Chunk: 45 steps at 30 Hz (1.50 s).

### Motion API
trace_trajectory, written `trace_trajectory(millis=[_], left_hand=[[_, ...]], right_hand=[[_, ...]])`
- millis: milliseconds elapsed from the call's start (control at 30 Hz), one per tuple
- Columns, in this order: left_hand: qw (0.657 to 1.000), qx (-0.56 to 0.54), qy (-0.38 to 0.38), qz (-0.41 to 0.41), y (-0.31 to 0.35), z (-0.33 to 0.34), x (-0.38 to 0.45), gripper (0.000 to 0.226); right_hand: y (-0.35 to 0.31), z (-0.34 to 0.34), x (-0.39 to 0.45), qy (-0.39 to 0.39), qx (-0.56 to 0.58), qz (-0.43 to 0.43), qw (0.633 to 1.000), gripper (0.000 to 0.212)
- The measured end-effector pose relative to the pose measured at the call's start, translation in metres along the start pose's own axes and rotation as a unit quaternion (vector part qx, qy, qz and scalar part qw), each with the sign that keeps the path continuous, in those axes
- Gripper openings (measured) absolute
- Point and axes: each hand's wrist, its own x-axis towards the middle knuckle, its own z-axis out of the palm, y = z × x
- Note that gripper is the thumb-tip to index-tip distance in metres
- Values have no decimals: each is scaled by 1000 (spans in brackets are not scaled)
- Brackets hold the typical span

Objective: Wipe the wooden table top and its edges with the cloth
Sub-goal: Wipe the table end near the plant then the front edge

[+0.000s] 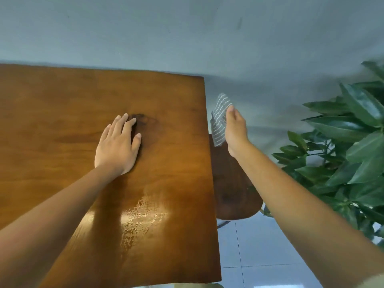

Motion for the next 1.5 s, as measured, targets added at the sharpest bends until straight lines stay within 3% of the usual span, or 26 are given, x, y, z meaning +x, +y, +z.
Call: trace_trajectory(millis=[133, 300, 400, 500, 567, 667, 700, 900, 1000, 1167, 1333, 1500], left_hand=[[1000, 3, 3, 0, 1, 0, -1, 56], [1000, 0, 7, -6, 2, 0, -1, 54], [1000, -4, 9, -8, 2, -1, -1, 53], [1000, -6, 9, -11, 2, -1, -2, 52], [1000, -7, 8, -11, 2, -1, -2, 52], [1000, -6, 8, -13, 2, -1, -2, 52], [1000, -5, 9, -14, 2, -1, -2, 52], [1000, -5, 11, -13, 3, 0, -2, 51], [1000, -3, 10, -12, 3, -1, -2, 52], [1000, 1, 6, -10, 3, -1, 0, 53], [1000, 1, 7, -13, 1, 1, 0, 52], [1000, 1, 5, -11, 2, 0, 0, 53]], right_hand=[[-31, 37, 52, -13, -53, -2, 999, 51], [-45, 69, 93, -37, -62, 48, 996, 45], [-51, 77, 115, -46, -20, 92, 994, 47], [-56, 83, 147, -33, 104, 105, 988, 50], [-53, 83, 171, -7, 62, 78, 995, 46], [-36, 88, 195, -65, -43, 87, 993, 33], [-34, 95, 197, -84, -72, 95, 989, 37], [-23, 93, 173, -165, -131, 67, 975, 70], [-3, 84, 161, -181, -115, 61, 975, 45], [13, 60, 86, -254, -97, 40, 962, 46], [54, 40, 46, -279, -127, 50, 951, 26], [45, 43, 53, -238, -160, 75, 955, 39]])
